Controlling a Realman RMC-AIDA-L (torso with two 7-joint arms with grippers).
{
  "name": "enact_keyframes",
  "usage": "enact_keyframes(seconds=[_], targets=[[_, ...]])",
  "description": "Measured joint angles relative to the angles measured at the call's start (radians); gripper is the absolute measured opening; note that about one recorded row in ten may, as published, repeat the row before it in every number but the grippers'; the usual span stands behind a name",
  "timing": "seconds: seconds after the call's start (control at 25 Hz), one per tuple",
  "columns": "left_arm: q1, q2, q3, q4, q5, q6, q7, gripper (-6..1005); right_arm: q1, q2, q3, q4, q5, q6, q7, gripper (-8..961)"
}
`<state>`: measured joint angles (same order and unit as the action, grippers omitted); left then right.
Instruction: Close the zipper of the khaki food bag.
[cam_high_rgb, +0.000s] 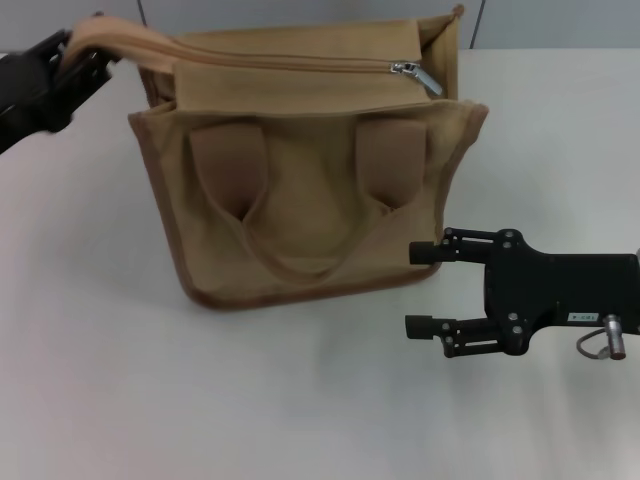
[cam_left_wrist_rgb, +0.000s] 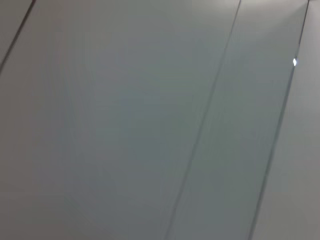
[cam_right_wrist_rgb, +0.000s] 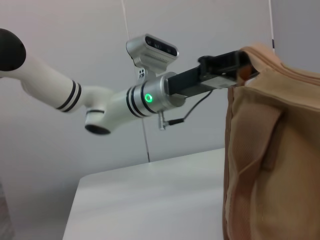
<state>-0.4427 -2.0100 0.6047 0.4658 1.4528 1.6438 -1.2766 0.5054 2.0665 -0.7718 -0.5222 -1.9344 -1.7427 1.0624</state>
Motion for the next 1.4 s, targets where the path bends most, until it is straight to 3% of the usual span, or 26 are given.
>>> enact_keyframes(seconds=[0.08, 0.24, 0.32, 0.44, 0.56, 0.8, 1.08, 1.4], targets=[[0.034, 0.045, 0.050, 0.041, 0.003, 0.032, -0.065, 213, 0.008, 0.000, -0.008, 0.004, 0.000, 0.001, -0.001, 799], [0.072, 0.104, 0.070, 0.080, 0.067, 0.100, -0.121, 358, 0.021, 0.006, -0.032, 0.006, 0.000, 0.010, -0.001, 798], [0.085, 0.124, 0.067, 0.090, 0.120, 0.137, -0.131, 430, 0.026, 0.008, -0.046, 0.008, 0.000, 0.026, 0.001, 798], [0.097, 0.134, 0.065, 0.106, 0.181, 0.208, -0.120, 572, 0.035, 0.009, -0.059, 0.020, 0.000, 0.039, 0.003, 798], [0.106, 0.121, 0.065, 0.118, 0.216, 0.273, -0.073, 730, 0.041, 0.009, -0.062, 0.027, 0.000, 0.041, 0.004, 798], [0.113, 0.071, 0.128, 0.118, 0.258, 0.327, 0.090, 829, 0.044, 0.009, -0.071, 0.030, 0.000, 0.039, 0.004, 798], [0.101, -0.005, 0.176, 0.106, 0.381, 0.282, 0.244, 829, 0.044, 0.010, -0.078, 0.066, 0.000, 0.042, -0.013, 799], [0.099, -0.017, 0.184, 0.105, 0.406, 0.244, 0.250, 829, 0.044, 0.010, -0.078, 0.078, 0.002, 0.041, -0.026, 799]])
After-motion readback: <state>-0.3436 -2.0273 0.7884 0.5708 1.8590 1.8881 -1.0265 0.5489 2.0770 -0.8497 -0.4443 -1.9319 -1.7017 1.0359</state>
